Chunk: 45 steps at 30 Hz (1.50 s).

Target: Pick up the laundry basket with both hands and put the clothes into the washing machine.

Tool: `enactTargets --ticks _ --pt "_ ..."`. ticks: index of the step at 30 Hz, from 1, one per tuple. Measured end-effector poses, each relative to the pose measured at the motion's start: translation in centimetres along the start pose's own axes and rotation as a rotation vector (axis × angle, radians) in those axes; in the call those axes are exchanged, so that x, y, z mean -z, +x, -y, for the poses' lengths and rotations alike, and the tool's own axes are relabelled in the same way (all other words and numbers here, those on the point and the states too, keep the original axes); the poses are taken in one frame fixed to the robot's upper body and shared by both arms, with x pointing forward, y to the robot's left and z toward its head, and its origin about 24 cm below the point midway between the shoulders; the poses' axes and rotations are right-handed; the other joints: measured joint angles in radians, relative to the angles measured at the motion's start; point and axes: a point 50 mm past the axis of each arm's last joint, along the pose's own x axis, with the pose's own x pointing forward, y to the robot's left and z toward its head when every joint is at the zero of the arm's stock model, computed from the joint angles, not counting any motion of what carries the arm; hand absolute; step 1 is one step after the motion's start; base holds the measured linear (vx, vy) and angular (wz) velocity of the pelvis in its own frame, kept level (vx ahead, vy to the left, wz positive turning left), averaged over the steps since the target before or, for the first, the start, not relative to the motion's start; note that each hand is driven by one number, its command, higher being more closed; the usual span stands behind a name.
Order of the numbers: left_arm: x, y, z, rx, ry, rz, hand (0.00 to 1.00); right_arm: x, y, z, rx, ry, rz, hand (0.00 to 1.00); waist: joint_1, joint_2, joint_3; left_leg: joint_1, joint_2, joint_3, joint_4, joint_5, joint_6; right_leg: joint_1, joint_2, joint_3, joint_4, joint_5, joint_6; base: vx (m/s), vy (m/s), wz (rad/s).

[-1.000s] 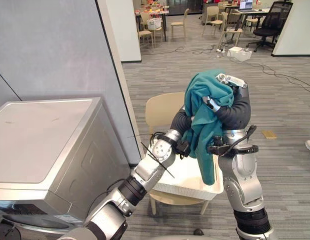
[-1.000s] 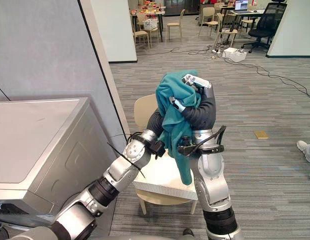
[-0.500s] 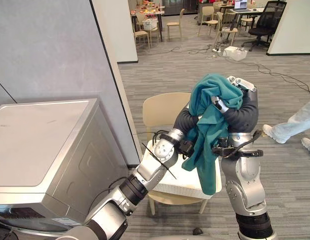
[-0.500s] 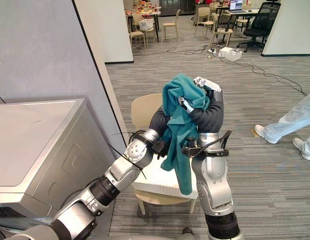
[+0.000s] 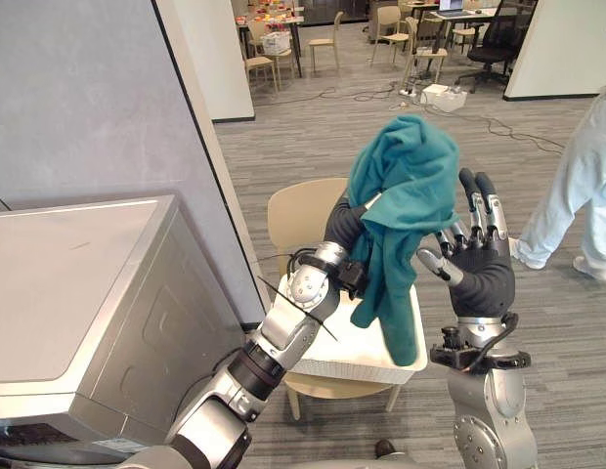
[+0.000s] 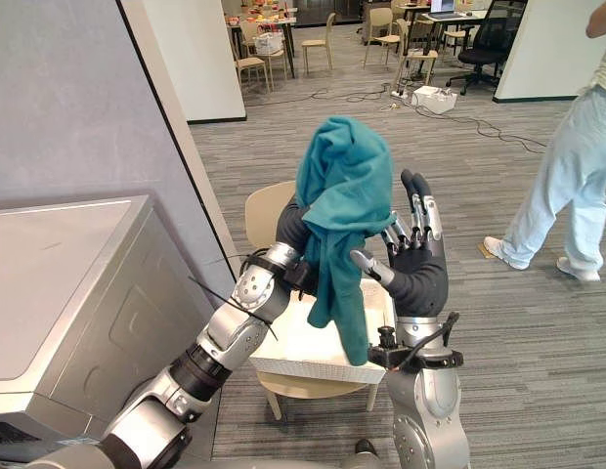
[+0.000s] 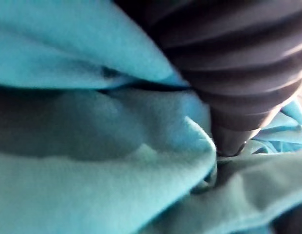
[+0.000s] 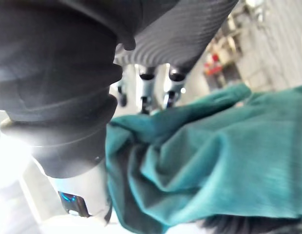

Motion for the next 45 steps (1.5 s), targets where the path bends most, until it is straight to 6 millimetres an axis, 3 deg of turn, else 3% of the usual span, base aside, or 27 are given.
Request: enactTargets --ticks 4,8,14,17,19,21,22,25,27,28,29,33,36,41,45 --pt "-0.1 -1.7 -2.9 -0.143 -0.021 0.012 1.00 -1.0 -0.8 1.9 0.109 -0.036 0.024 0.00 -0.004 0.009 0.006 0.000 0.000 0.016 0.022 -0.020 0.000 -0.002 0.001 0.016 0.000 0.000 -0.001 0.02 0.009 -0.13" --pt "-0.7 -4.2 -5.7 -0.286 -0.028 0.041 1.00 -1.8 -1.7 3.1 0.188 -0.078 0.038 0.00 -0.027 0.018 0.013 0.001 0.001 0.031 0.030 -0.033 -0.002 -0.003 0.002 0.023 0.000 -0.004 0.001 0.03 0.007 -0.06" --pt "-3.4 -9.0 -8.9 -0.483 0.002 0.147 1.00 -2.4 -4.2 5.4 0.349 -0.175 -0.014 0.00 -0.027 0.028 0.031 0.001 0.002 0.060 0.072 -0.068 0.002 -0.004 0.003 0.046 0.009 -0.012 0.004 0.03 0.009 -0.12" --pt "-4.2 -12.6 -10.1 -0.581 0.038 0.156 1.00 -1.9 -6.4 6.5 0.437 -0.249 -0.125 0.00 -0.024 0.029 0.033 -0.001 0.004 0.067 0.090 -0.079 0.003 -0.001 0.001 0.047 0.011 -0.015 0.005 0.04 0.010 -0.02" --pt "-3.9 -15.7 -10.4 -0.647 0.055 0.111 1.00 0.3 -9.3 8.1 0.552 -0.287 -0.297 0.00 -0.020 0.018 0.041 0.000 0.007 0.065 0.098 -0.082 0.005 0.013 -0.003 0.034 0.013 -0.022 0.005 0.02 0.003 0.15" --pt "-3.6 -17.1 -10.2 -0.677 0.052 0.084 1.00 1.5 -10.9 9.0 0.613 -0.283 -0.390 0.00 -0.018 0.014 0.043 0.000 0.009 0.061 0.098 -0.084 0.005 0.016 -0.004 0.025 0.016 -0.026 0.004 0.01 -0.008 0.18" --pt "-3.1 -18.7 -10.0 -0.706 0.046 0.045 1.00 2.9 -13.0 10.1 0.690 -0.285 -0.500 0.00 -0.008 0.011 0.045 0.000 0.011 0.049 0.099 -0.085 0.006 0.024 -0.006 0.011 0.022 -0.035 0.005 0.01 -0.014 0.20" --pt "-2.4 -20.6 -9.7 -0.745 0.021 -0.006 1.00 4.2 -16.8 12.0 0.836 -0.288 -0.635 0.00 0.013 0.006 0.055 0.000 0.019 0.023 0.110 -0.096 0.007 0.044 -0.008 -0.019 0.036 -0.053 0.002 0.01 -0.015 0.33" --pt "-1.6 -21.9 -9.4 -0.767 -0.020 -0.040 1.00 5.4 -21.3 13.4 0.992 -0.268 -0.774 0.00 0.037 0.013 0.056 -0.002 0.020 0.006 0.119 -0.100 0.009 0.050 -0.016 -0.047 0.066 -0.079 0.003 0.02 -0.014 0.38" --pt "-1.4 -22.1 -9.3 -0.779 -0.031 -0.045 1.00 5.8 -22.3 13.6 1.028 -0.262 -0.811 0.00 0.039 0.014 0.056 -0.005 0.021 0.005 0.120 -0.100 0.009 0.051 -0.019 -0.055 0.072 -0.083 0.002 0.03 -0.017 0.38" --pt "-0.6 -22.6 -9.4 -0.799 -0.055 -0.072 1.00 6.6 -25.2 13.9 1.121 -0.247 -0.911 0.00 0.051 0.015 0.056 -0.013 0.022 -0.002 0.129 -0.100 0.009 0.052 -0.026 -0.067 0.083 -0.090 0.005 0.02 -0.010 0.27" --pt "2.4 -24.3 -9.7 -0.851 -0.092 -0.213 1.00 8.3 -31.7 12.8 1.367 -0.126 -1.117 0.00 0.059 0.005 0.057 -0.013 0.019 -0.041 0.142 -0.102 0.009 0.085 -0.038 -0.107 0.091 -0.104 0.005 0.01 -0.008 0.32" --pt "4.0 -25.3 -9.8 -0.875 -0.084 -0.305 1.00 9.5 -34.6 10.9 1.467 -0.015 -1.240 0.00 0.062 -0.017 0.066 -0.013 0.021 -0.060 0.155 -0.103 0.009 0.085 -0.039 -0.120 0.133 -0.130 0.002 -0.01 -0.026 0.18" --pt "5.6 -26.4 -9.6 -0.896 -0.100 -0.402 1.00 10.0 -36.5 9.3 1.506 0.051 -1.353 0.00 0.072 -0.045 0.077 -0.016 0.022 -0.090 0.187 -0.121 0.011 0.081 -0.045 -0.142 0.211 -0.181 -0.001 -0.02 -0.029 0.17" --pt "5.7 -26.4 -9.6 -0.878 -0.055 -0.434 1.00 12.3 -35.1 8.6 1.313 0.042 -1.485 0.00 0.091 -0.084 0.095 -0.043 0.030 -0.135 0.207 -0.113 -0.003 0.058 -0.049 -0.177 0.308 -0.240 -0.015 -0.01 -0.068 0.39"
